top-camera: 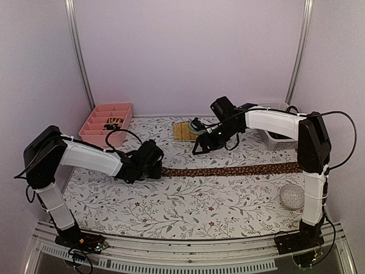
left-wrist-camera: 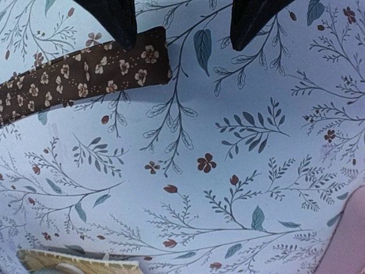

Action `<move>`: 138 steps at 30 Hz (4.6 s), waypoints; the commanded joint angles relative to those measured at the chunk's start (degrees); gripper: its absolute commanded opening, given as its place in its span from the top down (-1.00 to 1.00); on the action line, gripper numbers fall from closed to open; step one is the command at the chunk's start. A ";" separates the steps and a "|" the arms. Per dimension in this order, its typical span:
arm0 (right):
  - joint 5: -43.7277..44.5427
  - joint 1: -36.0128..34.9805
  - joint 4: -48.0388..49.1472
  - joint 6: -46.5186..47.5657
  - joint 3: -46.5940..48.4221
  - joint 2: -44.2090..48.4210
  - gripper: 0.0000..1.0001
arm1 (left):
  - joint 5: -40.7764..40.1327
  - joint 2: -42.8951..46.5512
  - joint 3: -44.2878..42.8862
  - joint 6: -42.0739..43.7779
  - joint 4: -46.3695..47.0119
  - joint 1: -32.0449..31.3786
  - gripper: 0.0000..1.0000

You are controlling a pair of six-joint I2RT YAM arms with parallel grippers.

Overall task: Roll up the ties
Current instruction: Adjust the tie at the center of the board.

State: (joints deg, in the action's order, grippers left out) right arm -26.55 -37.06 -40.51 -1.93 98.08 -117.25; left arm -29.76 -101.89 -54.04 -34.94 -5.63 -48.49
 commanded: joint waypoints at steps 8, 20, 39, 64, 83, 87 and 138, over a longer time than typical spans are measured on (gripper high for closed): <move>-6.95 -2.17 3.98 -6.63 3.52 -7.63 -0.44 | 14.52 2.33 7.66 -3.41 16.04 6.08 -0.13; -2.29 -5.03 4.42 -9.83 6.20 -11.46 -0.57 | 19.80 -2.00 6.51 -2.54 19.99 6.92 0.28; -8.83 -5.13 5.60 -15.63 6.02 -13.05 -0.60 | 16.12 -5.10 -1.18 3.24 16.08 1.96 0.73; -7.98 -5.05 8.88 -17.22 5.54 -16.25 -0.55 | 9.42 -0.95 -0.51 -8.01 3.87 0.72 0.40; -6.04 -5.04 10.45 -17.99 -0.11 -16.02 -0.54 | 19.10 -6.01 1.52 -13.99 11.96 5.11 -0.09; -6.38 -5.07 10.65 -18.35 -1.27 -15.70 -0.54 | 20.24 -6.82 1.15 -14.33 12.30 5.10 -0.10; 0.72 -4.93 10.50 -20.04 -6.59 1.12 -0.61 | -14.35 -16.43 -18.93 -8.11 -20.51 -8.11 0.36</move>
State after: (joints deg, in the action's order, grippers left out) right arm -27.55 -42.28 -27.44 -21.69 92.58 -125.95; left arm -39.59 -118.26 -71.94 -44.40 -21.26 -55.81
